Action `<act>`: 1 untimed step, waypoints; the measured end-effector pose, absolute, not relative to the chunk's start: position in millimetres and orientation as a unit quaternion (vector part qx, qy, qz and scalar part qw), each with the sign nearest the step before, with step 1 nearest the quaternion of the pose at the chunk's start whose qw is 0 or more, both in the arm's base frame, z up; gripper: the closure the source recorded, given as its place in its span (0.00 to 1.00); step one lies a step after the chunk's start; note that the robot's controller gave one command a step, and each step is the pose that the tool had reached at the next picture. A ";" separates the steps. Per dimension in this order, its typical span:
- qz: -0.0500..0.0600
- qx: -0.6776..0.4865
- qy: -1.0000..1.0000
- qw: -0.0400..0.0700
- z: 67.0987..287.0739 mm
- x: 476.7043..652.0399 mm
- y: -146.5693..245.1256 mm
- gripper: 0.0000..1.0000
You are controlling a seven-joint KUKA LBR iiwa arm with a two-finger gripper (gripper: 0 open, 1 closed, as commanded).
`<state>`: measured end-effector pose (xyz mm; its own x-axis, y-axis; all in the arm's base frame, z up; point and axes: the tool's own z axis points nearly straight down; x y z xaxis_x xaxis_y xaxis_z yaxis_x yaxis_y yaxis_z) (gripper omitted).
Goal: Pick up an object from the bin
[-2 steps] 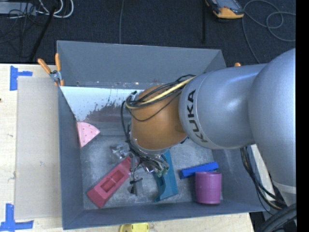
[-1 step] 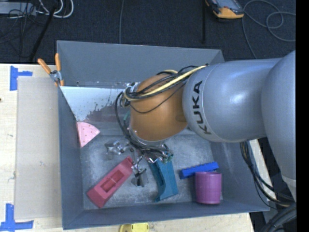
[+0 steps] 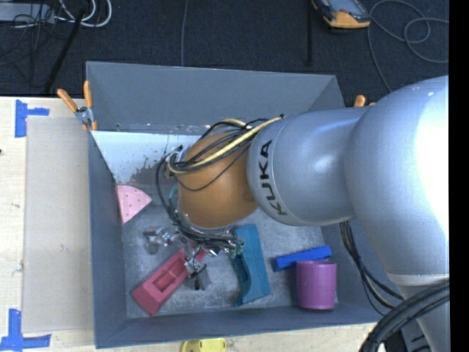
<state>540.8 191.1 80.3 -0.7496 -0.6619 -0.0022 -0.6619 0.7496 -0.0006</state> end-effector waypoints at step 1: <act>0.001 -0.521 0.853 0.003 67.3 545.6 182.3 1.00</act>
Offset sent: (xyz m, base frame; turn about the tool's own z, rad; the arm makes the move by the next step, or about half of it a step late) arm 0.0000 0.0000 0.0000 0.0000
